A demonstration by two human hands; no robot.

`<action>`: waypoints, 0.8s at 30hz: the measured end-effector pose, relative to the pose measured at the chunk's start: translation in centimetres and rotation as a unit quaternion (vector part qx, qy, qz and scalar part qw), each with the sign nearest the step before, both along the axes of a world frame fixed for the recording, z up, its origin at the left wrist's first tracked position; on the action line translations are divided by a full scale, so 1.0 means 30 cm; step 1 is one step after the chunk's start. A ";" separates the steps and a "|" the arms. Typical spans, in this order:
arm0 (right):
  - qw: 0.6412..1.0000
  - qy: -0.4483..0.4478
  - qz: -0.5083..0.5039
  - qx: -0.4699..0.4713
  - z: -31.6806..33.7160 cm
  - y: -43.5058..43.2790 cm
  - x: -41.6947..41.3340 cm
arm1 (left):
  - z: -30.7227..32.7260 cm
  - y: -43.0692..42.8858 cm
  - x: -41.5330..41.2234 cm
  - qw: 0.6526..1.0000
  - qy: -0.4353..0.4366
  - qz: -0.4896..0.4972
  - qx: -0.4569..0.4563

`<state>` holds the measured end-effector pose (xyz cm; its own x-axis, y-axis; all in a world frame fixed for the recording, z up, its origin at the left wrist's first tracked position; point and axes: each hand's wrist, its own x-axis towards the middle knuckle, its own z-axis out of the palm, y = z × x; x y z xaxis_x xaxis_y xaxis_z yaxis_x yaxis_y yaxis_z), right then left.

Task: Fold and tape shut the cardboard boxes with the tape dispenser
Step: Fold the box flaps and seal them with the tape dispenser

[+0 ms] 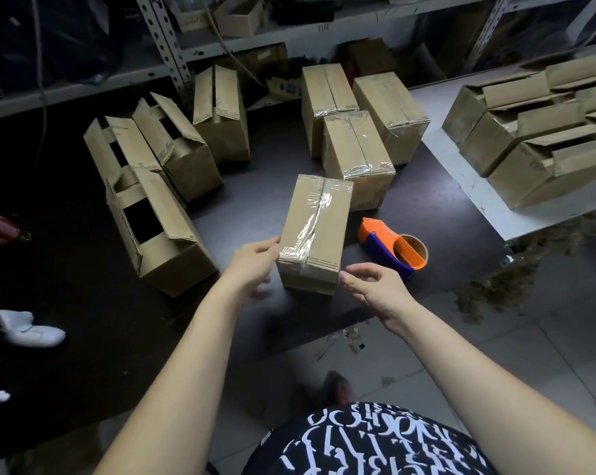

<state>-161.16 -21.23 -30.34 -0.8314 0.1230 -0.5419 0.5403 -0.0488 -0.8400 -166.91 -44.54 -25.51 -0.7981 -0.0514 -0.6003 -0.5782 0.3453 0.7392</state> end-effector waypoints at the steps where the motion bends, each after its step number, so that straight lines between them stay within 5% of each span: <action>1: 1.000 0.012 -0.003 0.007 0.000 0.004 0.003 | 0.000 -0.003 0.010 0.999 -0.032 -0.019 -0.007; 5: 0.993 0.097 0.009 0.061 0.016 0.020 0.012 | -0.031 -0.006 0.041 0.998 -0.030 -0.045 0.017; 10: 0.963 0.223 0.071 0.136 0.047 0.032 0.024 | -0.089 -0.041 0.053 0.977 0.206 0.034 -0.039; 15: 0.926 0.296 0.133 0.192 0.060 0.018 0.029 | -0.122 -0.066 0.110 0.902 0.391 -0.143 -0.114; 24: 0.889 0.325 0.140 0.292 0.043 -0.037 0.031 | -0.165 0.028 0.147 0.928 0.368 -0.063 -0.017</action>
<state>-160.23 -22.35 -29.07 -0.9879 -0.0361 0.1508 -0.1452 0.5572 -0.8176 -162.49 -43.72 -30.46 -0.9922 0.0611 0.1087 0.1242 0.4061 0.9053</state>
